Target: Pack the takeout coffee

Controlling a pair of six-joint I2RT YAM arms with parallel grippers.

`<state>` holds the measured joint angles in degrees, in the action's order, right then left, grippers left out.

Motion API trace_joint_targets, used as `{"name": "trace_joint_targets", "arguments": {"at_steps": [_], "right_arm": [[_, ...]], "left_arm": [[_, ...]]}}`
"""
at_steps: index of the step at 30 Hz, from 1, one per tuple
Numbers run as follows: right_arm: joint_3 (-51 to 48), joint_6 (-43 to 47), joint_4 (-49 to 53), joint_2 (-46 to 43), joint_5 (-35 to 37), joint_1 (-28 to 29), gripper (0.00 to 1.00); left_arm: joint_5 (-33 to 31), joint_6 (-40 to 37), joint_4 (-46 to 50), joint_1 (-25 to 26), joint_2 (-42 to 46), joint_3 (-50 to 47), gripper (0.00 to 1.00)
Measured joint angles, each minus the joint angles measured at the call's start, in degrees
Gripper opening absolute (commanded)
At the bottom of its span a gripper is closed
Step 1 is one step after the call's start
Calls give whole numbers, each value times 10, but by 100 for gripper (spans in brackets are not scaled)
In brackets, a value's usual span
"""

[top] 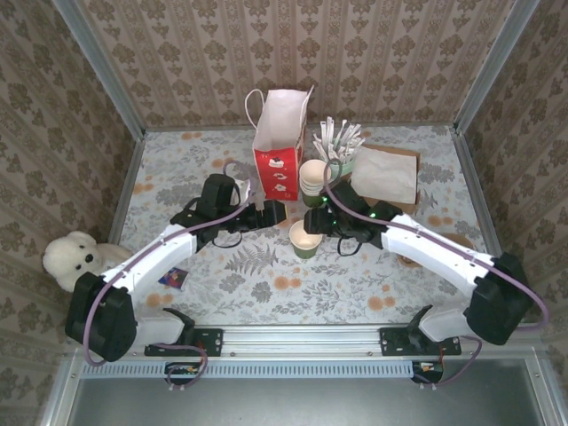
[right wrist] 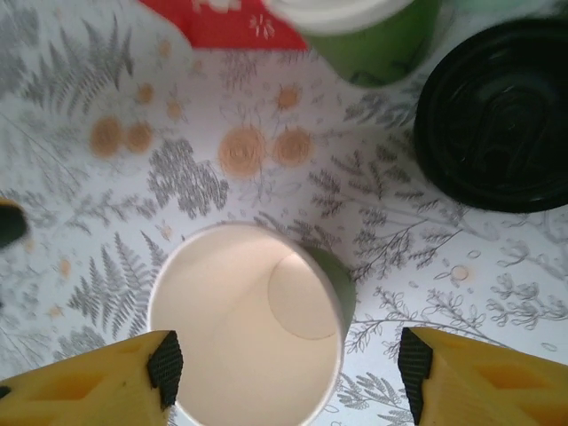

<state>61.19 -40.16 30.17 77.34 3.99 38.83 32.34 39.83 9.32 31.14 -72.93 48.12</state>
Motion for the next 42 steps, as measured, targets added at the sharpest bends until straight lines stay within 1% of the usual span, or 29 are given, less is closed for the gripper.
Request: {"name": "trace_joint_targets", "arguments": {"at_steps": [1,3,6,9,12,16,24,26,35,37,40,42], "right_arm": [[0,-1,1,-11,-2,-12,73],[-3,0,-1,-33,-3,-52,69],[-24,26,-2,-42,-2,-116,67],[-55,68,-1,-23,-15,-175,65],[-63,109,-1,23,-29,-205,64],[-63,146,-23,75,-34,-207,62],[-63,163,-94,135,-28,-207,45],[-62,165,-104,149,-28,-207,44],[-47,171,-132,192,-28,-207,38],[-43,171,-139,197,-28,-207,38],[-41,171,-147,200,-28,-207,42],[-40,173,-150,201,-28,-207,42]], "left_arm": [[-2,0,0,1,-2,0,100],[-10,0,1,3,-9,0,100],[-28,1,8,7,-26,2,100],[-42,1,16,16,-46,2,100],[-52,0,24,27,-55,5,100],[-68,0,35,37,-61,24,100],[-102,0,53,50,-61,33,100],[-107,-2,55,51,-62,33,100],[-118,-5,57,52,-69,42,100],[-119,-6,59,52,-70,42,100],[-121,-7,62,52,-70,46,100],[-121,-7,63,52,-70,48,100]]}}
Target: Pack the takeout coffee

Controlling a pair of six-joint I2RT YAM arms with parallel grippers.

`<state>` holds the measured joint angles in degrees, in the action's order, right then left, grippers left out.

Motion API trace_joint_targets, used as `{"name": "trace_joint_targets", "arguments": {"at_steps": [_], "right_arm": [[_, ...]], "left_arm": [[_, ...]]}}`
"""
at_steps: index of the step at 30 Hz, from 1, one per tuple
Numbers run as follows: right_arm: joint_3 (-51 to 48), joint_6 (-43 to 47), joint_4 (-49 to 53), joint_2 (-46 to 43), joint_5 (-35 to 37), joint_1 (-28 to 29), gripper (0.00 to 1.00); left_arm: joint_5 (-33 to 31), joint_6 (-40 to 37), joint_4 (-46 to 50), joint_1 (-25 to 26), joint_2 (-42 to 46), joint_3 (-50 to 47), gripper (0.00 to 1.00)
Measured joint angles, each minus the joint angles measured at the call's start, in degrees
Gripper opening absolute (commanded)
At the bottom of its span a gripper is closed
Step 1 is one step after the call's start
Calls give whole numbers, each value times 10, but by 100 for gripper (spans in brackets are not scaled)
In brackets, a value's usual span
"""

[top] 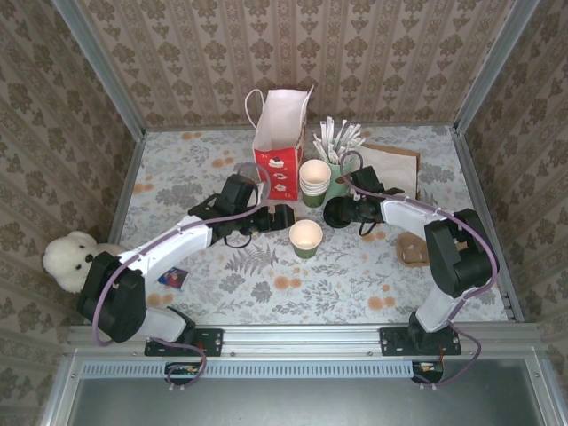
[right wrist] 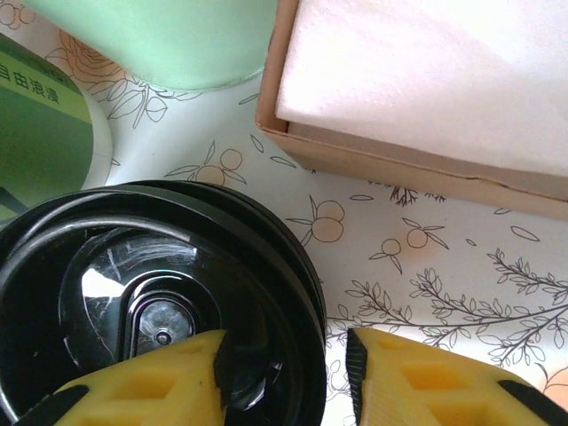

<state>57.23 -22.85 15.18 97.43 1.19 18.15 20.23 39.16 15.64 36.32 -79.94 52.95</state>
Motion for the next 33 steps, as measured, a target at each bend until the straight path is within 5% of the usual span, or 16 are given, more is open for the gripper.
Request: {"name": "trace_joint_targets", "arguments": {"at_steps": [6,19,33], "right_arm": [[19,37,0,7,0,0,40],[49,97,19,29,-10,0,14],[-18,86,35,-146,113,54,10]], "left_arm": [[-2,-2,3,0,-7,1,100],[-2,-9,9,0,-22,19,100],[-14,-63,10,34,-22,66,100]]}}
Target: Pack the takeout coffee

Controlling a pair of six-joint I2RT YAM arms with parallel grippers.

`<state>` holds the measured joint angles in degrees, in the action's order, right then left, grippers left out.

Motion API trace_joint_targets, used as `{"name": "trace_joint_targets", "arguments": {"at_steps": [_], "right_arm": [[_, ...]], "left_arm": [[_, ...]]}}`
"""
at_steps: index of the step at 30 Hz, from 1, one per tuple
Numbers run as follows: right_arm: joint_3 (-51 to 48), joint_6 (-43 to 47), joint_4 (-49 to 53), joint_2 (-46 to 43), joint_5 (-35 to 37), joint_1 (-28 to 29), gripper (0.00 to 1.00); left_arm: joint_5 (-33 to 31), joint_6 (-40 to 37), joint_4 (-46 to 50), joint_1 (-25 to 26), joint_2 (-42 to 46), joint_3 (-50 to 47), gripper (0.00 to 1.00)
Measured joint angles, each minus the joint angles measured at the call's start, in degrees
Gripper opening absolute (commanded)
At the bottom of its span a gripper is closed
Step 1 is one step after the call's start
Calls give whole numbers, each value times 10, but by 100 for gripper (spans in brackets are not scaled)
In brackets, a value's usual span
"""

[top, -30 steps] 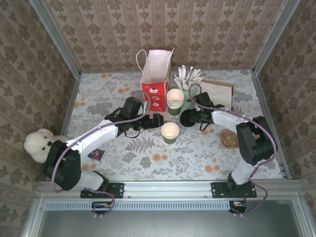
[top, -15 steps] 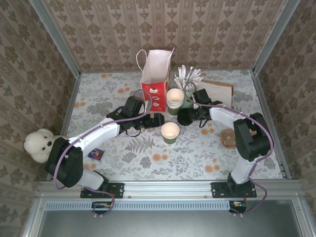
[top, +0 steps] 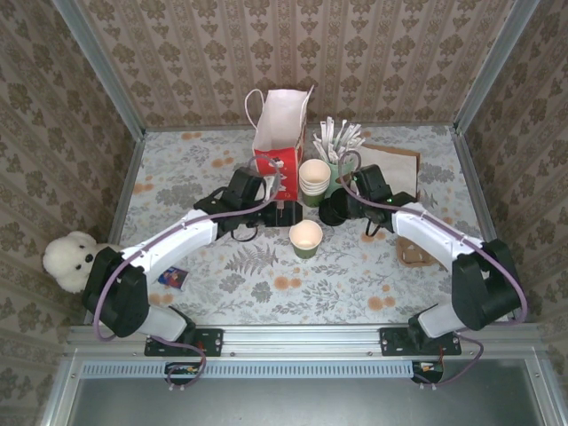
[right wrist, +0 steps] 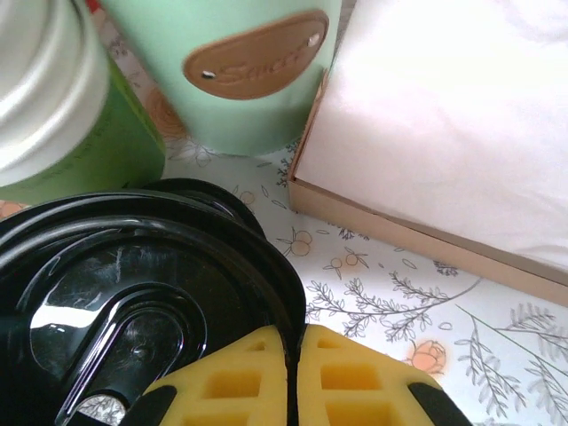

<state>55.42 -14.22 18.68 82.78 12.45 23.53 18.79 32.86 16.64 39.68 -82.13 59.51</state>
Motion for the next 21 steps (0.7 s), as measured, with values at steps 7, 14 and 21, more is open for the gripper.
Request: {"name": "trace_joint_targets", "arguments": {"at_steps": [7,14,21], "right_arm": [[8,-75,12,-76,69,77,9],[40,-117,8,-82,99,100,9],[69,-135,8,-78,114,110,9]], "left_arm": [[-26,-42,-17,33,-2,68,97],[-34,-56,-28,35,-70,157,88],[-32,-55,-15,40,-82,172,68]]}}
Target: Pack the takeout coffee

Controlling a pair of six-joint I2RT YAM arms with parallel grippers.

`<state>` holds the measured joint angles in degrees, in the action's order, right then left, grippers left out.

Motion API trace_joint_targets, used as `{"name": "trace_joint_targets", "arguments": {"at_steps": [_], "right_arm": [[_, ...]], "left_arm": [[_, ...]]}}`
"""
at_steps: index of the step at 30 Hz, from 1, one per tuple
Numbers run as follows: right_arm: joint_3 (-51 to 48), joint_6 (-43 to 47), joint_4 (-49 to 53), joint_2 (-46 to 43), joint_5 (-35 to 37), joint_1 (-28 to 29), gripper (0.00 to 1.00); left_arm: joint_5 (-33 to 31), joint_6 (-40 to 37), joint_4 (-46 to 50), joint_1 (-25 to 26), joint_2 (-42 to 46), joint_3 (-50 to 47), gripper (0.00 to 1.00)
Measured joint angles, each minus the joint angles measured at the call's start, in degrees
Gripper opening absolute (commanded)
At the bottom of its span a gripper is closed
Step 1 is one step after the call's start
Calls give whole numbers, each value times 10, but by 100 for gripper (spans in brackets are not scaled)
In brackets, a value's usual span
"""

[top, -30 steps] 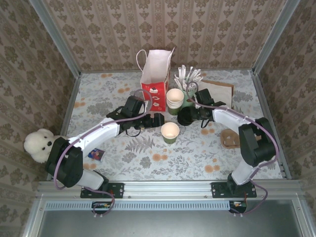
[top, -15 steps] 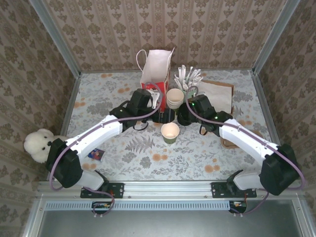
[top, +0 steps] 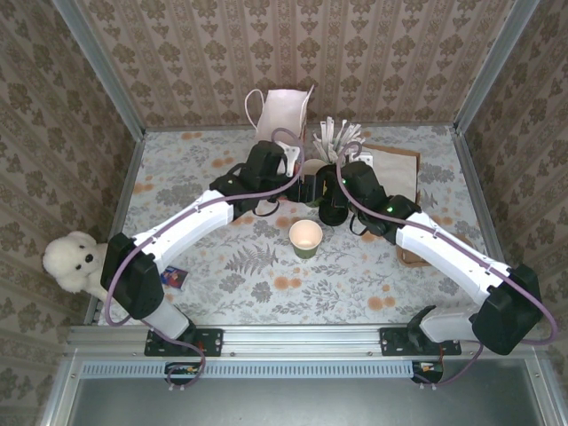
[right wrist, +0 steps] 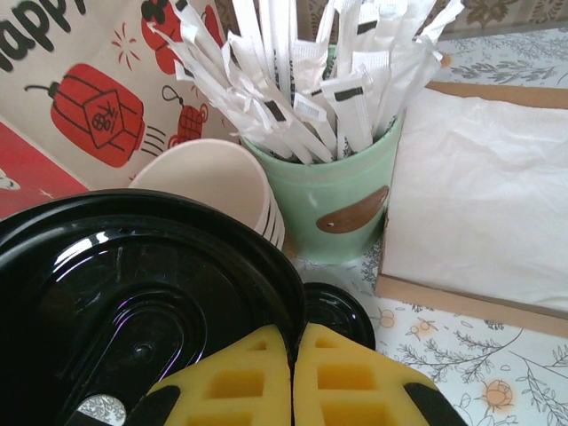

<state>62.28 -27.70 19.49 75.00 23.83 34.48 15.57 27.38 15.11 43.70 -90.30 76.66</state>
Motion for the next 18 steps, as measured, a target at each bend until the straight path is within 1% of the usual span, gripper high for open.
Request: {"name": "trace_joint_targets", "arguments": {"at_steps": [7,9,14,16,17,18], "right_arm": [[11,-10,0,15,3,10,9],[16,-11,0,22,3,16,9],[23,-17,1,26,4,24,9],[27,-21,0,26,4,26,9],[30,-22,0,26,3,26,9],[31,-23,1,26,3,27,9]], "left_arm": [[0,0,15,8,-10,30,56],[0,1,19,10,-14,34,50],[-16,0,35,17,-31,44,39],[-24,0,42,20,-34,44,34],[-28,-1,44,21,-35,44,30],[-32,0,46,21,-35,44,23]]}}
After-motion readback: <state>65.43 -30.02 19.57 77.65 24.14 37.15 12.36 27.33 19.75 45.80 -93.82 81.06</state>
